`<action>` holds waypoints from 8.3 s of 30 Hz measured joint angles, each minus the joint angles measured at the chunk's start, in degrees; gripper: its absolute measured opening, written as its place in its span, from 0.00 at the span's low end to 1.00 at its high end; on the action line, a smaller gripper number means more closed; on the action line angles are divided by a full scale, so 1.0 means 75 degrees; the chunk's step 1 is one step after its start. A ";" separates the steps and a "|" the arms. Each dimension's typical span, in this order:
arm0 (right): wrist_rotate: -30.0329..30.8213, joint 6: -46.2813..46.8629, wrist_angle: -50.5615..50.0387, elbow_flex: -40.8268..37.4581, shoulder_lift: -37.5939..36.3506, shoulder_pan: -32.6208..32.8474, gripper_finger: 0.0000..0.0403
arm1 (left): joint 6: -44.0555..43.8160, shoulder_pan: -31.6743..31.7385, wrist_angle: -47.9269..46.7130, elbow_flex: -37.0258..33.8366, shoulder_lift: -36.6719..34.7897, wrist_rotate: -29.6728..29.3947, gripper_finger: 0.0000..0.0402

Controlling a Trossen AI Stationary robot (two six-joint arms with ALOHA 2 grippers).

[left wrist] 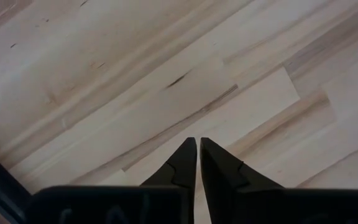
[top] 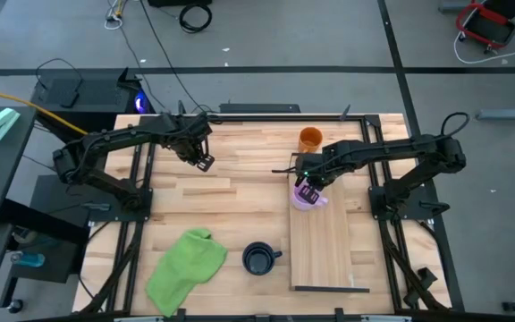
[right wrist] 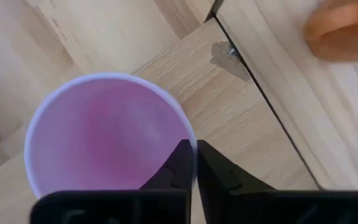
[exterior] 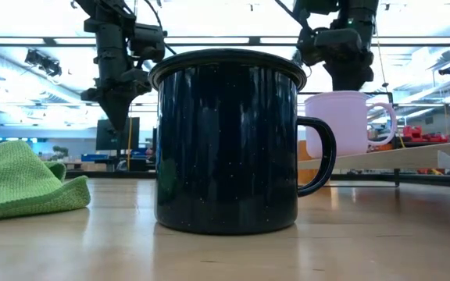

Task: Stack small to large cups/mugs on shelf
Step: Put the light violet mug on the shelf, then put the orange mug on the shelf

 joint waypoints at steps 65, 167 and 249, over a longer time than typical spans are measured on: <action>-0.1119 -0.4234 -0.0175 -0.0758 -0.1352 -0.1367 0.01 | 0.0062 0.0000 0.0476 0.0006 0.0003 0.0558 0.05; 0.0548 -0.1741 -0.0891 0.2180 -0.3068 -0.3107 0.12 | 0.0053 0.0000 0.0560 0.0006 0.0003 0.0540 0.08; -0.1110 0.4638 0.0982 -0.0181 0.0123 -0.5377 0.19 | 0.0881 0.0003 0.0846 0.0006 0.0000 0.0543 0.10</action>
